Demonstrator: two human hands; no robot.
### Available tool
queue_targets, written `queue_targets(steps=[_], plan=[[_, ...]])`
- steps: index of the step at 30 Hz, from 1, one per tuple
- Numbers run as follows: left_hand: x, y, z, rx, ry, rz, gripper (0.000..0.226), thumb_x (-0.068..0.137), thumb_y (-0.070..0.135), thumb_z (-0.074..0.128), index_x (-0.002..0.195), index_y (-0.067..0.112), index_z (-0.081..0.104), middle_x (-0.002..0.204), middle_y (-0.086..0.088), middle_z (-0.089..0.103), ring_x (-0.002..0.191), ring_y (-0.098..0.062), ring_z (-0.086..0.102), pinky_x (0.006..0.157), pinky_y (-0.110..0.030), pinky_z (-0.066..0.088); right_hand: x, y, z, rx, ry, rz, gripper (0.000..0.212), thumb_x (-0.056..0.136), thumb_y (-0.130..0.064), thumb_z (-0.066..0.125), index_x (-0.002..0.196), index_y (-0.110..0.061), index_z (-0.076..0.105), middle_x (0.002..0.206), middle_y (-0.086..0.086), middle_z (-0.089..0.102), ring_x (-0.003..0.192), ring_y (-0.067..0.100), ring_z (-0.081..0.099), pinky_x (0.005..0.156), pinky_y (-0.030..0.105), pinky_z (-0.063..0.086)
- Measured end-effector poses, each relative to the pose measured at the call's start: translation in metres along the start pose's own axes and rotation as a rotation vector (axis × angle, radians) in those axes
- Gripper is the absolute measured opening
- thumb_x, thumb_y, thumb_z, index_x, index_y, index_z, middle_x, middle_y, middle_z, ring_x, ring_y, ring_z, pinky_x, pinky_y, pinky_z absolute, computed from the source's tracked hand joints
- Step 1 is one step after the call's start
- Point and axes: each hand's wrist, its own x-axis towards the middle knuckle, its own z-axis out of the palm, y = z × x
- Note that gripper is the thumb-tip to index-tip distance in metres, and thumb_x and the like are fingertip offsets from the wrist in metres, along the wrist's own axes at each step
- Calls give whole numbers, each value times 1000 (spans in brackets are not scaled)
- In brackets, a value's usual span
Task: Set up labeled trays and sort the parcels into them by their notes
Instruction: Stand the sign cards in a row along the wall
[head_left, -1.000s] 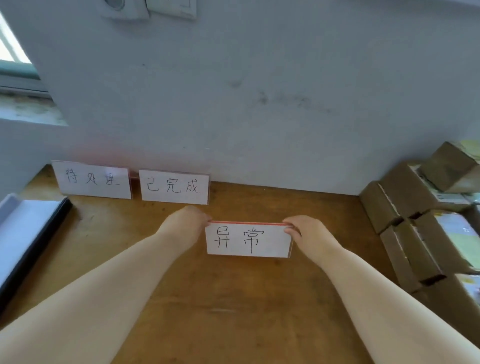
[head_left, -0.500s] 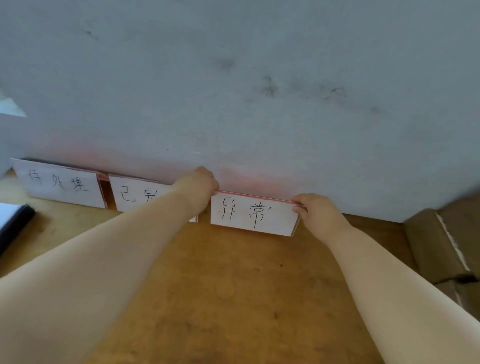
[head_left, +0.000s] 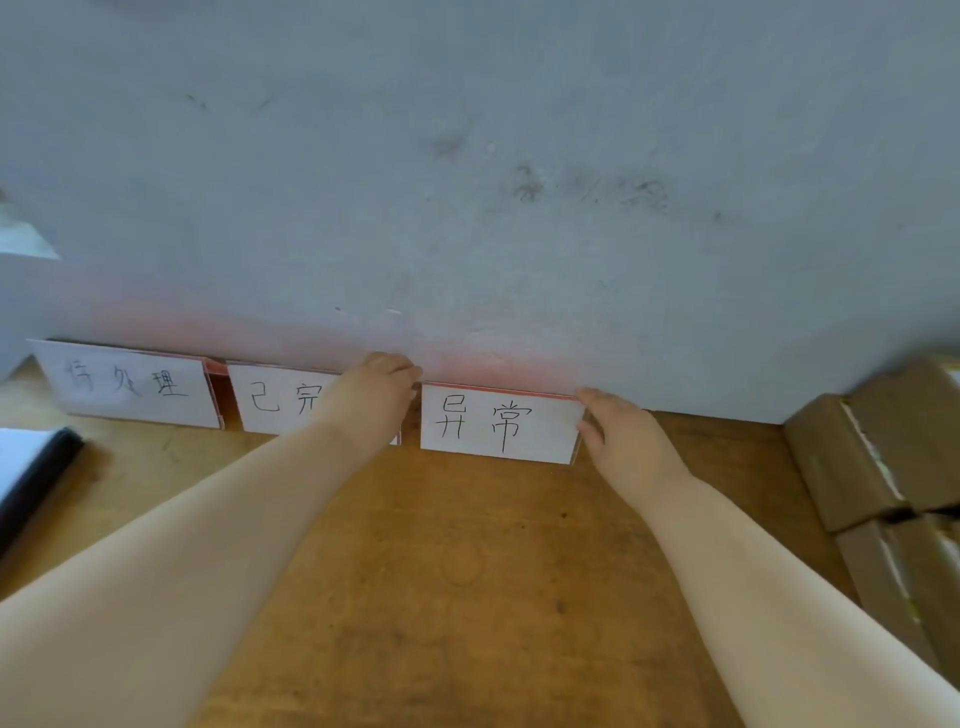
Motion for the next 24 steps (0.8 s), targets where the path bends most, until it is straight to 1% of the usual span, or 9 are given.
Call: queue_targets(steps=[3, 6, 10, 12, 15, 17, 19, 22, 24], plan=[[-43, 5, -4, -10, -1, 56, 47, 104, 24, 32, 150, 15, 27, 156, 0, 27, 144, -18, 20, 116, -25, 11, -36, -23, 8, -27, -14, -10, 47, 102, -23, 41, 147, -16, 33, 153, 1, 33, 142, 13, 27, 111, 16, 11], [-85, 5, -3, 14, -11, 92, 51, 104, 30, 27, 153, 18, 16, 159, 3, 17, 147, -14, 11, 117, -25, 2, -75, -52, 17, -40, -26, -19, 49, 102, -28, 39, 149, -18, 28, 156, -3, 26, 144, 9, 20, 107, 12, 4], [-165, -15, -4, -2, -36, 153, 53, 104, 33, 25, 153, 20, 11, 160, 5, 13, 147, -11, 6, 117, -26, 0, -144, -112, 34, -26, -6, -3, 52, 102, -33, 39, 150, -20, 25, 157, -6, 21, 145, 7, 15, 111, 16, 7], [-204, -33, -8, -6, -54, 180, 53, 104, 35, 25, 153, 20, 11, 160, 6, 14, 147, -11, 6, 117, -26, 2, -177, -146, 43, -17, 10, 3, 52, 101, -34, 40, 150, -21, 26, 157, -7, 21, 145, 6, 15, 111, 16, 7], [-259, -62, -17, -39, -81, 194, 53, 104, 35, 27, 153, 19, 15, 159, 4, 19, 147, -11, 9, 118, -27, 8, -220, -200, 59, 67, 115, 49, 52, 99, -34, 44, 148, -22, 30, 155, -7, 26, 143, 7, 20, 109, 16, 11], [-291, -80, -22, -28, -59, 213, 53, 104, 35, 27, 153, 18, 15, 159, 4, 20, 147, -12, 9, 118, -27, 6, -245, -237, 70, 152, 158, 86, 53, 99, -33, 46, 148, -21, 32, 155, -6, 28, 143, 8, 22, 111, 18, 15], [-322, -93, -26, -40, -23, 217, 53, 104, 35, 27, 153, 18, 15, 159, 4, 19, 147, -12, 8, 119, -27, 5, -268, -271, 82, 235, 171, 105, 54, 98, -34, 48, 148, -21, 32, 155, -7, 28, 143, 7, 21, 111, 19, 15], [-363, -104, -29, -114, 20, 182, 53, 104, 37, 29, 153, 19, 16, 159, 6, 19, 147, -10, 8, 118, -25, 5, -299, -310, 99, 318, 177, 84, 55, 97, -34, 51, 147, -22, 34, 153, -9, 30, 142, 4, 23, 108, 14, 14], [-385, -109, -27, -119, 51, 175, 54, 103, 38, 28, 152, 20, 16, 159, 6, 18, 147, -10, 7, 117, -25, 2, -316, -326, 109, 332, 159, 73, 55, 96, -35, 52, 147, -24, 34, 153, -10, 31, 141, 3, 24, 107, 12, 15]])
